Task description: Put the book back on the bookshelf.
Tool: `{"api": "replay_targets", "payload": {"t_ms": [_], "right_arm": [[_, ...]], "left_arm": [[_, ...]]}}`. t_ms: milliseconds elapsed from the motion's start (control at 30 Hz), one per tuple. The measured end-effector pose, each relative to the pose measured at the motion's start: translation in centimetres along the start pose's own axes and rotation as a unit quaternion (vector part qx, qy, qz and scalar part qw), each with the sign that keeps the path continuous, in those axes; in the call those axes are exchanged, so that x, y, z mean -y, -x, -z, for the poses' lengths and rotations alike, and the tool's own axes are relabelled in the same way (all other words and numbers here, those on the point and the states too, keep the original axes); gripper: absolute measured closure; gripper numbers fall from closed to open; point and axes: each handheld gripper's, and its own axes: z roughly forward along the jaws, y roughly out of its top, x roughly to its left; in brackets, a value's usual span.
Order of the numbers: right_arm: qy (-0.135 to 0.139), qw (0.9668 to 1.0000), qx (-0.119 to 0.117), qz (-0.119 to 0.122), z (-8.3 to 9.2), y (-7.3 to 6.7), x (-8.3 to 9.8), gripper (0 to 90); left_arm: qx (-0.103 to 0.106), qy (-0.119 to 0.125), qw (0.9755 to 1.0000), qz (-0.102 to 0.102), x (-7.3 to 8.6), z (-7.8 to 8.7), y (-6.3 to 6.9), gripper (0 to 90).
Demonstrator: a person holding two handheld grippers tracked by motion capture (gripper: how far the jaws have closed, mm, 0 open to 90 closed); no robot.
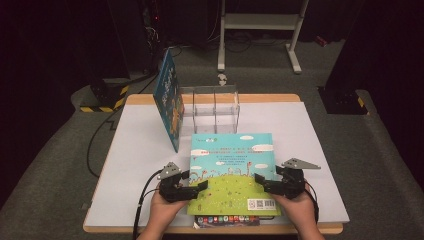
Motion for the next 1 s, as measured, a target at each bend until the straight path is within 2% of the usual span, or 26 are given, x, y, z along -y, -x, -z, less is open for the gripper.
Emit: {"api": "replay_targets", "payload": {"t_ms": [267,467,933,1000], "right_arm": [[0.017,0.9997,0.011,0.014,0.9,-0.6,-0.4,20.4],[0.036,0.9989,0.017,0.023,1.5,-1.2,-0.7,23.3],[0.074,0.9956,0.034,0.046,3.1,-2.4,-1.4,29.3],[0.08,0.9948,0.037,0.05,3.3,-2.5,-1.5,29.7]], "left_arm": [[0.001,0.02,0.9998,-0.011,-0.3,0.5,0.6,27.2],[0.011,0.038,0.9992,0.0,-0.7,1.0,1.1,31.5],[0.008,0.075,0.9967,-0.031,-1.3,1.8,2.9,34.4],[0.008,0.077,0.9961,-0.041,-1.4,2.0,3.0,35.3]]}}
